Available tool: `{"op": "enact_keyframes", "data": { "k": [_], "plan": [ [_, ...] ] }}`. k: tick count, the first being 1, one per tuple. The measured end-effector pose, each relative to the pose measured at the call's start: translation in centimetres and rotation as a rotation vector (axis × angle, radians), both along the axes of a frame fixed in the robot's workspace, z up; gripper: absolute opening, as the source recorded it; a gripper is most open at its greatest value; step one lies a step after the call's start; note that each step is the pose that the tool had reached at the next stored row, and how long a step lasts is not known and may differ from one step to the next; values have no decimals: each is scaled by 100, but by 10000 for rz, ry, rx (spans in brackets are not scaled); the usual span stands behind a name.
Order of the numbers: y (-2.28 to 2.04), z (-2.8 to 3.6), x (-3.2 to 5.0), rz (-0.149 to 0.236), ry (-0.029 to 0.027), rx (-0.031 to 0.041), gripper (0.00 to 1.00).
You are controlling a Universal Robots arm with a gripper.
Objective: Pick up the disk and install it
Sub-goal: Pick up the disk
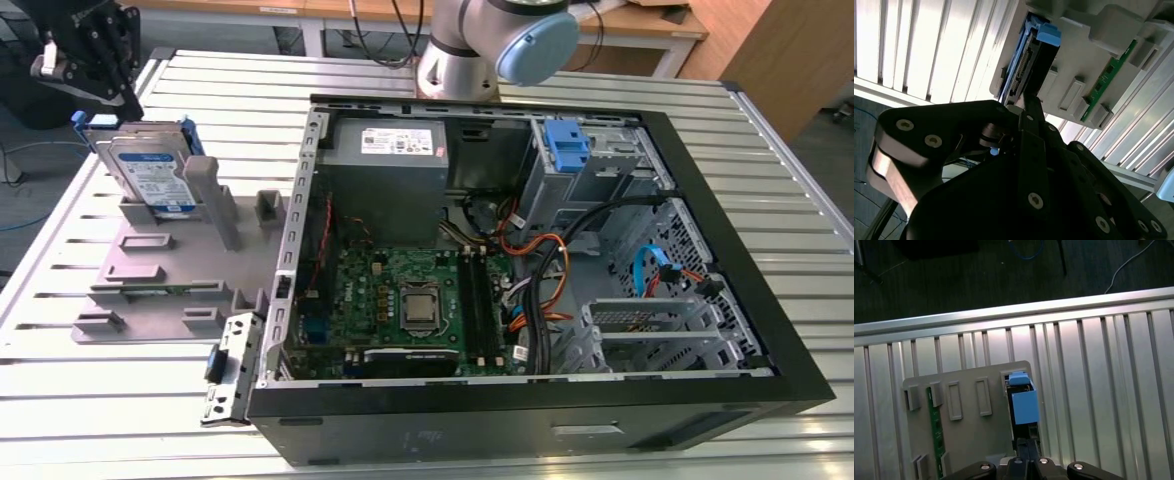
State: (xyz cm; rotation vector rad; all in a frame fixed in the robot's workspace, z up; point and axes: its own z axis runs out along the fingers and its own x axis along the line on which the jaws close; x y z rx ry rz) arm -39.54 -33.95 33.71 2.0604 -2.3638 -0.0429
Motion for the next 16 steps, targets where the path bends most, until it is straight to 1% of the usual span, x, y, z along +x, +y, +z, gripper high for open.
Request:
{"op": "enact_keyframes", "data": {
  "k": [3, 6, 10, 14, 16],
  "plan": [
    [5, -1, 0, 1, -1, 0, 11],
    [0, -2, 0, 0, -2, 1, 11],
    [-8, -20, -1, -1, -1, 0, 11],
    [-9, -21, 0, 0, -1, 0, 11],
    [-9, -37, 0, 1, -10, 3, 11]
  ]
}}
